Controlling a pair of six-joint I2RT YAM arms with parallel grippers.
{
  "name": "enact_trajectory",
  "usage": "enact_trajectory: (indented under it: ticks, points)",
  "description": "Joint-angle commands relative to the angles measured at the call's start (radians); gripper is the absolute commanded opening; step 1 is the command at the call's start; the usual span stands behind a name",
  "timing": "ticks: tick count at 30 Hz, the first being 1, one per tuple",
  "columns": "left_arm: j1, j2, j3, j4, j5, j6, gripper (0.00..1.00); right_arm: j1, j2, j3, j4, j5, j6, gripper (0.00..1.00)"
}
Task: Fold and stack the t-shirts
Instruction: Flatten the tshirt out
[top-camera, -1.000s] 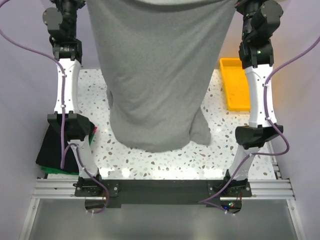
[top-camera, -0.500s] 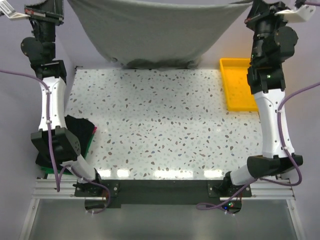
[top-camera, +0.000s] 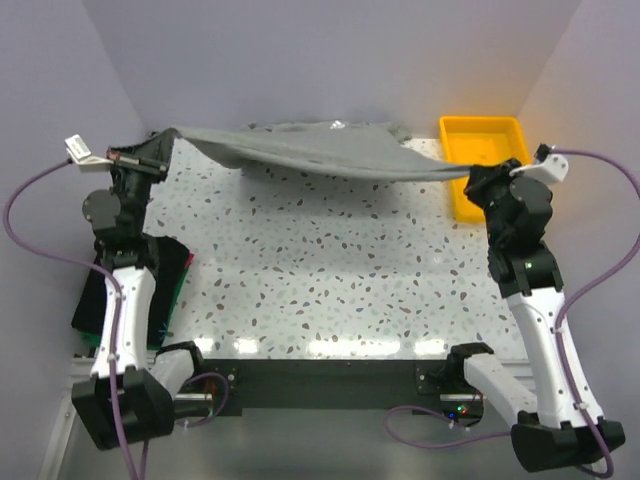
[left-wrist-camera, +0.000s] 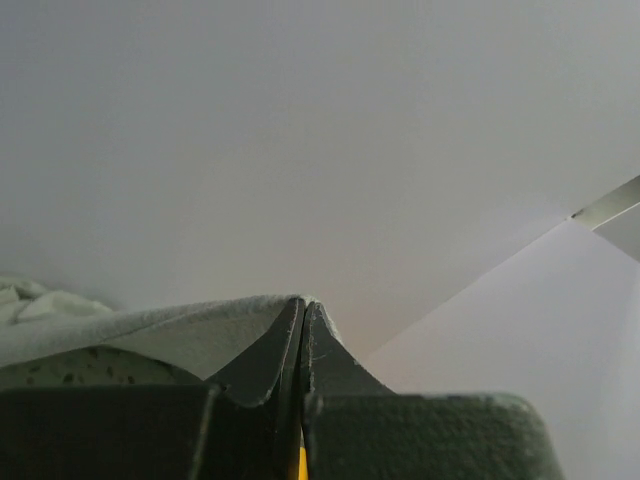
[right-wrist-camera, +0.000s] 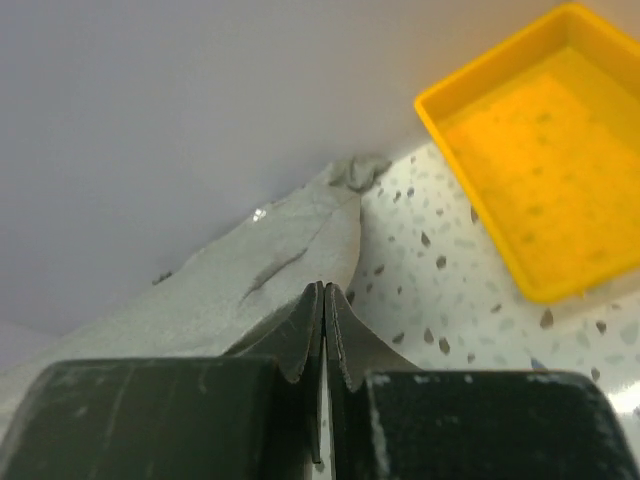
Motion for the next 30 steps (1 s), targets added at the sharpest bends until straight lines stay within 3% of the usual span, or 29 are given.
enact_trajectory:
  ticks: [1,8,9,15,21,26,30]
  points:
    - [0.014,-0.179,-0.114,-0.187,-0.011,0.078,0.00,-0.007,-0.093,-0.093,-0.172,-0.058,0.082,0.00]
    - [0.012,-0.499,-0.300,-0.713,-0.094,0.185,0.00,-0.007,-0.211,-0.323,-0.384,-0.241,0.131,0.00]
    - [0.012,-0.521,-0.313,-0.840,-0.111,0.201,0.00,-0.005,-0.222,-0.354,-0.416,-0.258,0.134,0.00]
    - [0.011,-0.651,-0.418,-1.182,-0.208,0.239,0.00,-0.007,-0.296,-0.497,-0.554,-0.327,0.159,0.00]
    - [0.011,-0.696,-0.438,-1.422,-0.311,0.159,0.00,-0.005,-0.351,-0.546,-0.720,-0.305,0.202,0.00]
    - [0.011,-0.716,-0.397,-1.510,-0.369,0.080,0.00,-0.007,-0.437,-0.535,-0.828,-0.304,0.274,0.00]
    - [0.011,-0.682,-0.345,-1.539,-0.367,0.107,0.00,-0.007,-0.445,-0.475,-0.872,-0.302,0.314,0.04]
